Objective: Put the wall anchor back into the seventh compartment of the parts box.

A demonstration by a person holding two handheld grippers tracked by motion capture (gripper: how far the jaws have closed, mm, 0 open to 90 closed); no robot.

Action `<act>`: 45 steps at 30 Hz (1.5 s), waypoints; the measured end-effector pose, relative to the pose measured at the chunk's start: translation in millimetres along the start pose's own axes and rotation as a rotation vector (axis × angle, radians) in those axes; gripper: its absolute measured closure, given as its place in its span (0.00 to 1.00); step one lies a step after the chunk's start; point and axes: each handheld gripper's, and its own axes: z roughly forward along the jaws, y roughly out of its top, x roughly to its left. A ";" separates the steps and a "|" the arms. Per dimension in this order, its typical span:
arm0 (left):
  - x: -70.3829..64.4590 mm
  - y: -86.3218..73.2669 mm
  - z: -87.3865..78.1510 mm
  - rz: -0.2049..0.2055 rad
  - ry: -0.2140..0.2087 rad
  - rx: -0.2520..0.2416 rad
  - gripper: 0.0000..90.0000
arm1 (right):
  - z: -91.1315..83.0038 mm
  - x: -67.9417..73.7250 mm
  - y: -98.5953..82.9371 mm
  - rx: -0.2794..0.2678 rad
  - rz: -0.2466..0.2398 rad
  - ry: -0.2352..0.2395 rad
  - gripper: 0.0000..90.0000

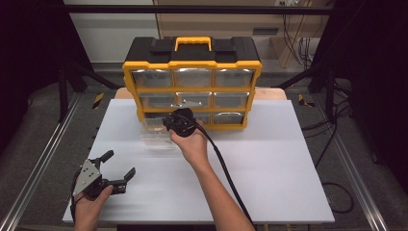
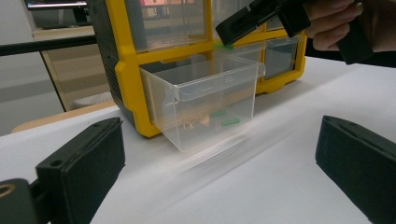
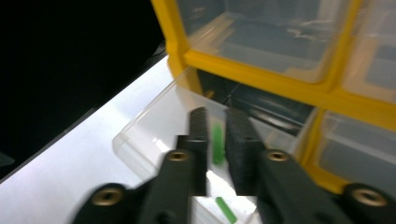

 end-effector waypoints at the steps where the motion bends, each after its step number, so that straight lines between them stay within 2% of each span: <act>1: 0.3 0.0 0.0 -0.002 0.000 -0.002 0.01 | -0.1 0.8 -0.5 0.000 -0.007 -0.005 0.82; 3: 1.1 -0.1 0.1 -0.003 0.003 -0.002 0.01 | -2.0 1.8 -1.1 -0.005 -0.029 -0.015 0.81; 7: 1.1 -0.6 0.7 -0.001 0.001 0.002 0.01 | -9.2 3.4 0.3 -0.011 -0.049 -0.031 0.72; 12: 0.2 -0.3 1.4 0.002 -0.002 0.002 0.01 | -18.5 5.2 -0.2 -0.020 -0.046 -0.045 0.60; 17: -0.3 -1.7 3.2 0.007 -0.002 0.015 0.01 | -26.3 4.0 -2.1 -0.028 -0.029 -0.035 0.49; 20: -0.6 -1.8 3.0 0.008 0.003 0.016 0.01 | -30.5 1.0 -3.1 -0.012 -0.036 -0.038 0.43; 23: -0.4 -2.0 3.5 0.008 0.003 0.017 0.01 | -38.1 -2.5 -3.3 -0.027 -0.042 -0.044 0.40; 30: -2.7 -2.9 7.1 0.020 -0.006 0.033 0.01 | -56.2 -10.8 -8.3 -0.036 -0.039 -0.059 0.24; 32: -3.3 -2.9 7.3 0.023 -0.007 0.034 0.01 | -61.1 -12.5 -9.4 -0.023 -0.047 -0.064 0.19; 41: -6.6 -1.6 5.7 0.026 -0.017 0.030 0.01 | -99.7 -24.6 -20.7 -0.115 -0.054 -0.081 0.12; 45: -7.6 -1.3 5.5 0.029 -0.018 0.030 0.01 | -116.0 -32.0 -28.6 -0.140 -0.089 -0.098 0.10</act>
